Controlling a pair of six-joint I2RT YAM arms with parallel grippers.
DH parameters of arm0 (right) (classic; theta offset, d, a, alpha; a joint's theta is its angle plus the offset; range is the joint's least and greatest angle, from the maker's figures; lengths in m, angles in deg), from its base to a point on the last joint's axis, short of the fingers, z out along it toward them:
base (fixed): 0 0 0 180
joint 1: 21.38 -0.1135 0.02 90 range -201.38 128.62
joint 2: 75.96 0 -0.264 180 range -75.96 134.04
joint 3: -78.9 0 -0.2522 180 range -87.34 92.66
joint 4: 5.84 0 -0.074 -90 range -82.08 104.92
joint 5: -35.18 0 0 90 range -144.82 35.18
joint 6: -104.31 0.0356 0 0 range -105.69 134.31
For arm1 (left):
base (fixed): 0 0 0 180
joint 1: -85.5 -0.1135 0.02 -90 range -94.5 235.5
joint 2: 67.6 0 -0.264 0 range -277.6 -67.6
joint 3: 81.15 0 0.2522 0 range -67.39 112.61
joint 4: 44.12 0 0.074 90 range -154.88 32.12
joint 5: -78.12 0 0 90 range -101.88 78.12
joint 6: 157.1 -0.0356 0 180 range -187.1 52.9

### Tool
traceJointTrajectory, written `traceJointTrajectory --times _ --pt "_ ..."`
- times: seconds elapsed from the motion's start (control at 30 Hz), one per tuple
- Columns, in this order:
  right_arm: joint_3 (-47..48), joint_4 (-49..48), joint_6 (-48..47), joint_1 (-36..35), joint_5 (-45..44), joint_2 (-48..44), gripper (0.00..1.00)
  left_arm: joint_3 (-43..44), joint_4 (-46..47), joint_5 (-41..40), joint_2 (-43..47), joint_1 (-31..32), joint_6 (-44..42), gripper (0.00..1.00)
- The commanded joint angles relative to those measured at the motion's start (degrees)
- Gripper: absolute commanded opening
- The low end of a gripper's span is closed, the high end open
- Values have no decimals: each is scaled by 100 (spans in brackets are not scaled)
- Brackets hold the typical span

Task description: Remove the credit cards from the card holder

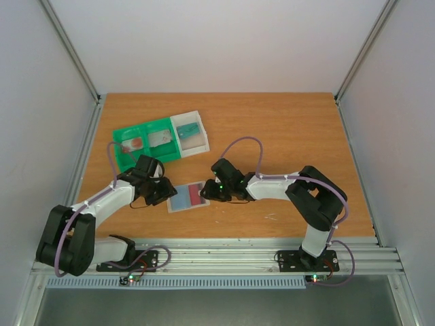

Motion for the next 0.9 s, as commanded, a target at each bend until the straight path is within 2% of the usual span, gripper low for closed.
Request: traceJointTrajectory --times 0.0,0.3,0.6,0.87 --pt "-171 -21 -28 -63 -38 -151 34 -49 65 -248 -84 -3 -77 45" --pt "-71 -21 -31 -149 -122 -2 35 -202 439 80 -343 -3 -57 26" --pt "11 -217 11 -149 21 156 37 -281 569 239 -410 -5 -49 23" --pt "13 90 -41 -212 -89 -227 37 -253 573 252 -441 -7 -72 23"
